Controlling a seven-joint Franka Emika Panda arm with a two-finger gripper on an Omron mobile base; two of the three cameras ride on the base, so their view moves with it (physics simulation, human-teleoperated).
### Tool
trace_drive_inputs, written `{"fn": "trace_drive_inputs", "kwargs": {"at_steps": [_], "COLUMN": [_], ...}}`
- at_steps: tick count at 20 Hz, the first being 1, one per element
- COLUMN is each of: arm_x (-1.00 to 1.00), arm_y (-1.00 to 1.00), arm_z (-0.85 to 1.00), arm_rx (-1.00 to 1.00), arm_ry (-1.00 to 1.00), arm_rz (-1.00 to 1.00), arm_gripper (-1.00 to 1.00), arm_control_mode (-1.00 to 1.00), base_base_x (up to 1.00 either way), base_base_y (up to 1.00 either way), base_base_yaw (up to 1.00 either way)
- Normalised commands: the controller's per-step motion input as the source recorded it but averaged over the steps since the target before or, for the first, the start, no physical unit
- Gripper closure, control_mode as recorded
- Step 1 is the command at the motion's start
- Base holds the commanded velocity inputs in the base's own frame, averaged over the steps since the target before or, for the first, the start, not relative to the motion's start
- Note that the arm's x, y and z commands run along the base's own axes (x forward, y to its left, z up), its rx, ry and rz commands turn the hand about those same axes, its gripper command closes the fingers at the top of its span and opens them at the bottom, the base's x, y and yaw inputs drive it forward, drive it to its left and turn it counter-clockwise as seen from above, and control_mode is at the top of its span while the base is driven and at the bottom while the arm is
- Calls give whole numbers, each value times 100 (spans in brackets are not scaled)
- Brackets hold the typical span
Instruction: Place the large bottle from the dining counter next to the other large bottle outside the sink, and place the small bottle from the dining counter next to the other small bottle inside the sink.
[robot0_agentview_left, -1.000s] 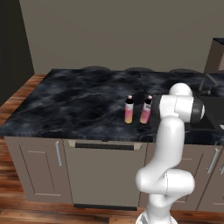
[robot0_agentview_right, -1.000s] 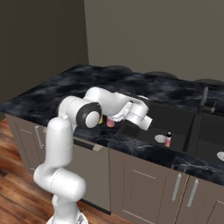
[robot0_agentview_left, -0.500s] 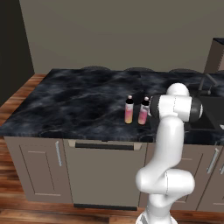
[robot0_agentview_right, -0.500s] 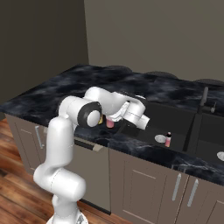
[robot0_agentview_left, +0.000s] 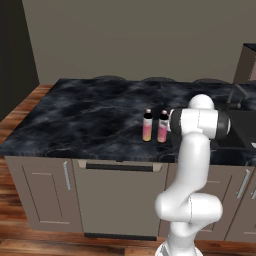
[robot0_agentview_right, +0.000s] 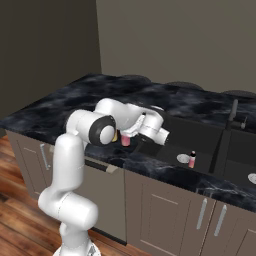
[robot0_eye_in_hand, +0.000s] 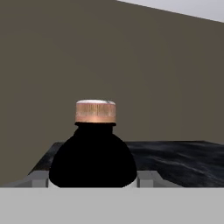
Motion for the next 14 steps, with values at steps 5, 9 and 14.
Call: {"fn": "trace_drive_inputs", "kwargs": {"at_steps": [5,9,14], "arm_x": [11,1,-3], "arm_y": [4,0,-3], "arm_z": [-13,-4,0], "arm_rx": [-4,0,0], "arm_ry": [0,0,-1], "arm_rz": [-1,0,0], "arm_gripper": [100,100,100], "arm_control_mode": [-100,-100,-100], "base_base_x": [0,0,0], "base_base_y": [0,0,0], "base_base_yaw": [0,0,0]}}
